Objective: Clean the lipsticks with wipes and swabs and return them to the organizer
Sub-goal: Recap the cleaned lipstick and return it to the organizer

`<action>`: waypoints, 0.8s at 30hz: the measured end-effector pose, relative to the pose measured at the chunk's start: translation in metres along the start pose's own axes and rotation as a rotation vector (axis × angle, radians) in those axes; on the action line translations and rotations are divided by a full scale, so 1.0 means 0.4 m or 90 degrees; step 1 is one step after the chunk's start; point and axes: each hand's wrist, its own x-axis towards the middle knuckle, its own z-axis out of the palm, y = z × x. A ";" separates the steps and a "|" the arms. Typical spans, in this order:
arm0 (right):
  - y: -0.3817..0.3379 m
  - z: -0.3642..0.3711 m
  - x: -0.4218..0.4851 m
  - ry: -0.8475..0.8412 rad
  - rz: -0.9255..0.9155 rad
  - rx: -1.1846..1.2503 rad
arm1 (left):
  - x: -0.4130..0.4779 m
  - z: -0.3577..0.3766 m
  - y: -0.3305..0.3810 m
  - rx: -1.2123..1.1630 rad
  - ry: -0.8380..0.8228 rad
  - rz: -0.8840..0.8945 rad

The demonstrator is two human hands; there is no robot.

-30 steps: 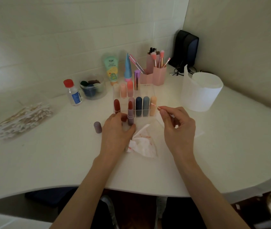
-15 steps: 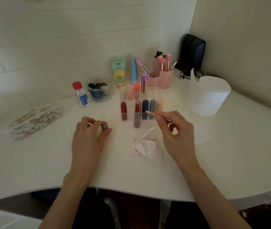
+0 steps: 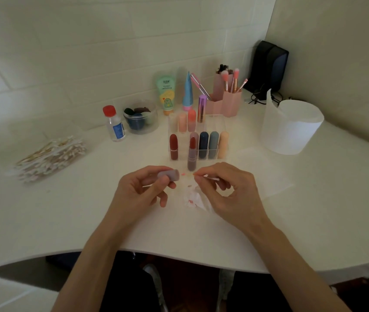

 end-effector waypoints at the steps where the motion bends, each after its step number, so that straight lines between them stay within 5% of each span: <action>1: -0.001 0.000 0.000 -0.003 -0.006 -0.001 | 0.000 -0.001 -0.001 0.001 -0.002 0.004; 9: -0.004 0.018 -0.003 -0.013 -0.031 -0.081 | 0.002 0.000 -0.007 0.009 -0.025 -0.001; 24: -0.019 0.022 -0.006 -0.130 0.012 -0.002 | 0.002 -0.001 -0.016 0.011 0.025 -0.009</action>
